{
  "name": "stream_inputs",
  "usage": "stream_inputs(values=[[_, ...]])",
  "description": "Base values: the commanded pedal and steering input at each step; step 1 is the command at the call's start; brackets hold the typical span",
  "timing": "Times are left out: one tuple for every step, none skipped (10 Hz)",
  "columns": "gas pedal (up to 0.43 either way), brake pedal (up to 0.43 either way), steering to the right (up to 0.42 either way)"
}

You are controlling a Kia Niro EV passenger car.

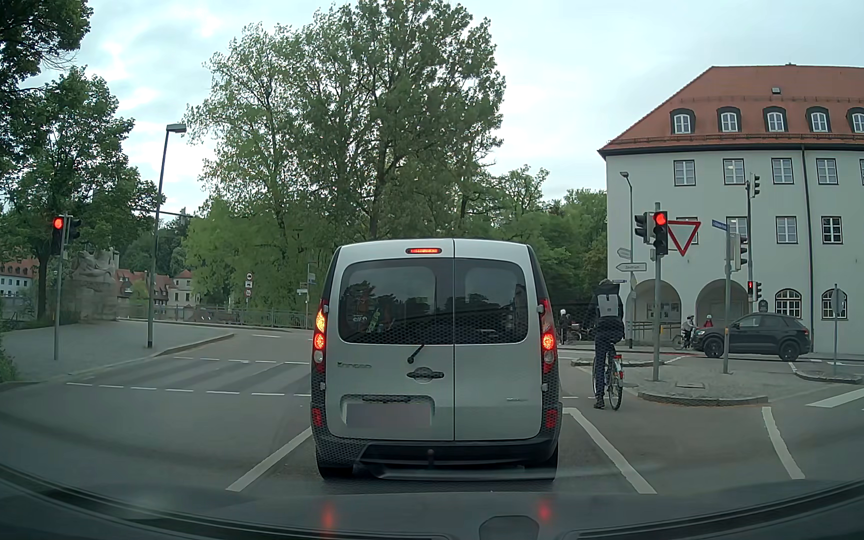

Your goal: Follow the waypoints while adhering to traffic rules and regulations

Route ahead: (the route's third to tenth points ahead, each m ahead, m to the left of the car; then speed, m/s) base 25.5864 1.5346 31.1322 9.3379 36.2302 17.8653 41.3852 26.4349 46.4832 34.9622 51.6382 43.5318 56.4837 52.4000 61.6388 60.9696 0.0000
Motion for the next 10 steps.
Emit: stream_inputs(values=[[0.0, 0.244, -0.005], [0.0, 0.244, -0.005], [0.0, 0.244, -0.005], [0.0, 0.244, -0.005], [0.0, 0.244, -0.005], [0.0, 0.244, -0.005], [0.0, 0.25, -0.005], [0.0, 0.25, -0.005], [0.0, 0.244, -0.005], [0.0, 0.244, -0.005]])
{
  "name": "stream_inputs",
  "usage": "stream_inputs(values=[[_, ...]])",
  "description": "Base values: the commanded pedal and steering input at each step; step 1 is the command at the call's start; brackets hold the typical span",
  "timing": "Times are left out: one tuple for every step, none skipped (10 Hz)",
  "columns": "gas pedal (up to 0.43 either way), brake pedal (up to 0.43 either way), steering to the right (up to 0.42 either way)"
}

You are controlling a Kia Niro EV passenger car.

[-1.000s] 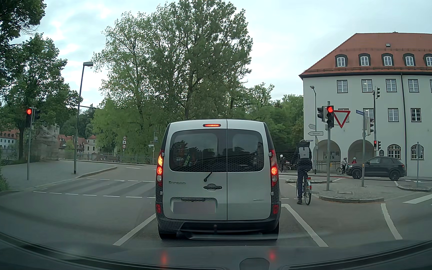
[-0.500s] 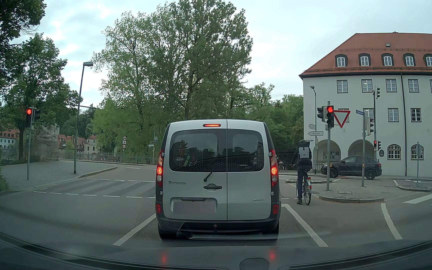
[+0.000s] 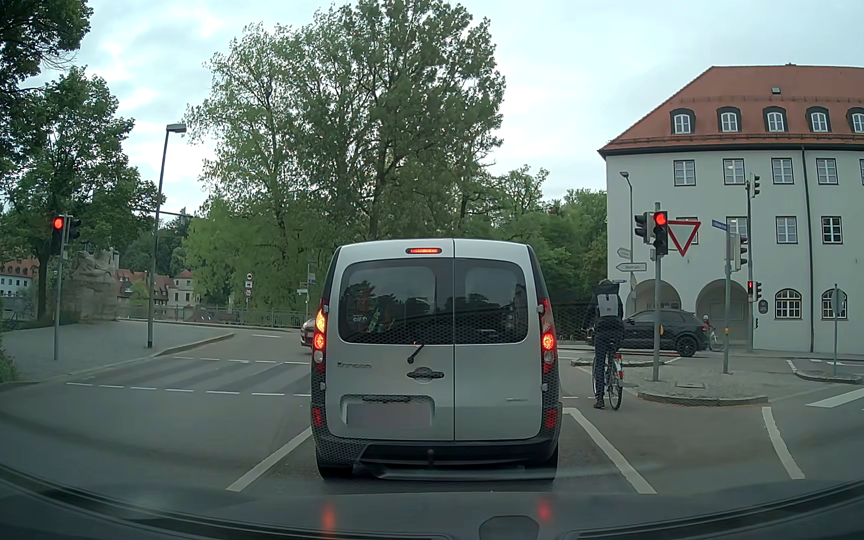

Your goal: Follow the waypoints while adhering to traffic rules and regulations

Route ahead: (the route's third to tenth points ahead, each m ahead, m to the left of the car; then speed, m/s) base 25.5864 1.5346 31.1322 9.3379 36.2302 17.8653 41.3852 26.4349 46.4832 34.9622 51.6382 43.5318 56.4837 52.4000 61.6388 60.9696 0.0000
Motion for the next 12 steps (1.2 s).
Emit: stream_inputs(values=[[0.0, 0.244, -0.005], [0.0, 0.25, -0.005], [0.0, 0.244, -0.005], [0.0, 0.244, -0.005], [0.0, 0.244, -0.005], [0.0, 0.244, -0.005], [0.0, 0.244, -0.005], [0.0, 0.244, -0.005], [0.0, 0.244, -0.005], [0.0, 0.244, -0.005], [0.0, 0.244, -0.005], [0.0, 0.244, -0.005]])
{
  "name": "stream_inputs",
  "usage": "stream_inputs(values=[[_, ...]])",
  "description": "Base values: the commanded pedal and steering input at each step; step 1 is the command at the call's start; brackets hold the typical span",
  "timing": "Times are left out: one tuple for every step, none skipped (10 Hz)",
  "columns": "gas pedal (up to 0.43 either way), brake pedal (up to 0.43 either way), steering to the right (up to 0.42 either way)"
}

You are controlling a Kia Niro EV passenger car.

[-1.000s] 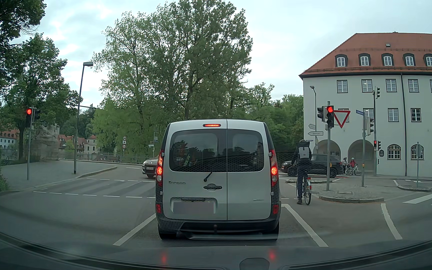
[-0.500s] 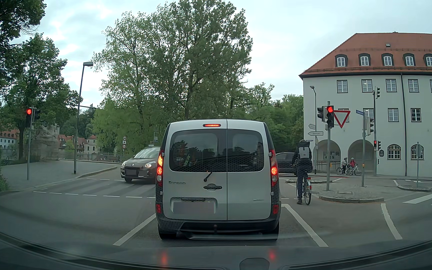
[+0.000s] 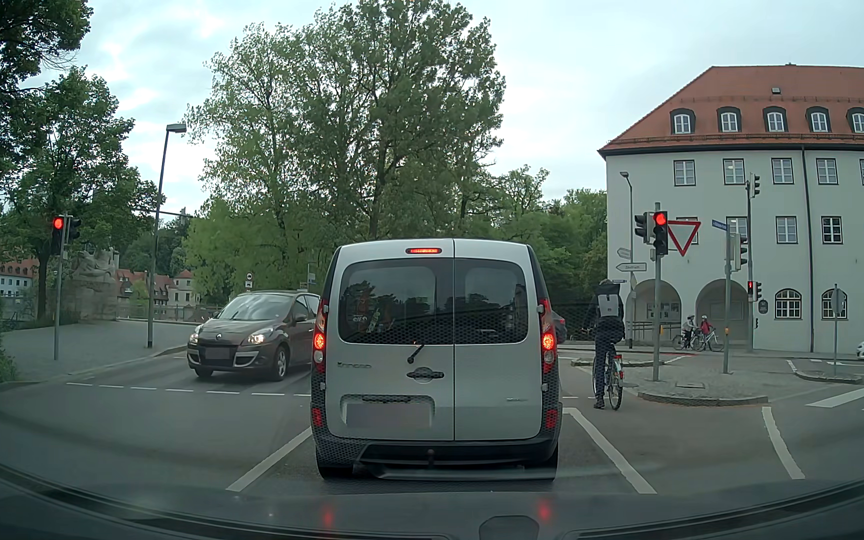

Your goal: Follow the waypoints while adhering to traffic rules and regulations

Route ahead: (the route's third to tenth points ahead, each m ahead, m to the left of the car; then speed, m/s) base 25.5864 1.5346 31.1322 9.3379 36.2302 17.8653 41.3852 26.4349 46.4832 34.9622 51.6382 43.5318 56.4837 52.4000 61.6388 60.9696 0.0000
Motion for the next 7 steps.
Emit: stream_inputs(values=[[0.0, 0.244, -0.005], [0.0, 0.25, -0.005], [0.0, 0.25, -0.005], [0.0, 0.244, -0.005], [0.0, 0.244, -0.005], [0.0, 0.25, -0.005], [0.0, 0.244, -0.005]])
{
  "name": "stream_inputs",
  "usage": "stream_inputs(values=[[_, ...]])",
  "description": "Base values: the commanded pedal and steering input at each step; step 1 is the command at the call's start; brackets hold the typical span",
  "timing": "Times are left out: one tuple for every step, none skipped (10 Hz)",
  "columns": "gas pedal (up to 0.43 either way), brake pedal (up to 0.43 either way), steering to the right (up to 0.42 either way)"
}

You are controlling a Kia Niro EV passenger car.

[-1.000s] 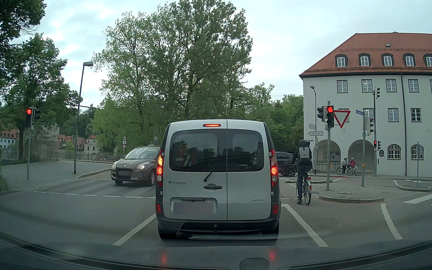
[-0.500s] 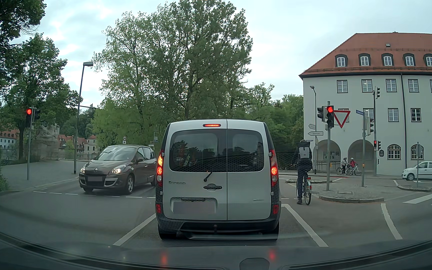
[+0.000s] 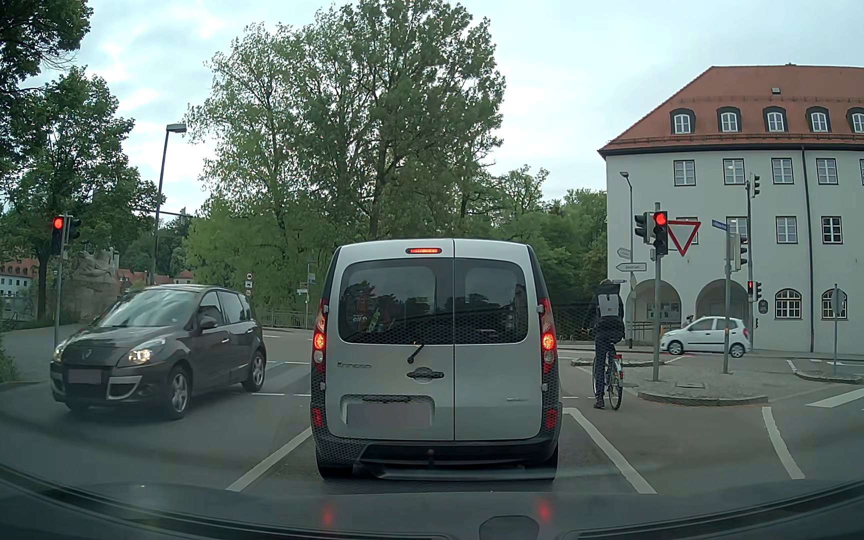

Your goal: Follow the waypoints while adhering to traffic rules and regulations

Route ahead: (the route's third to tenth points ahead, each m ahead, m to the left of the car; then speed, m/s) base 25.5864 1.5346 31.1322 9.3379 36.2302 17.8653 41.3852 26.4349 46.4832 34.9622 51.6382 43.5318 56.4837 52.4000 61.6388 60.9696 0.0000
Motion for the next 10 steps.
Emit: stream_inputs(values=[[0.0, 0.244, -0.005], [0.0, 0.244, -0.005], [0.0, 0.244, -0.005], [0.0, 0.244, -0.005], [0.0, 0.244, -0.005], [0.0, 0.244, -0.005], [0.0, 0.244, -0.005], [0.0, 0.244, -0.005], [0.0, 0.244, -0.005], [0.0, 0.244, -0.005]])
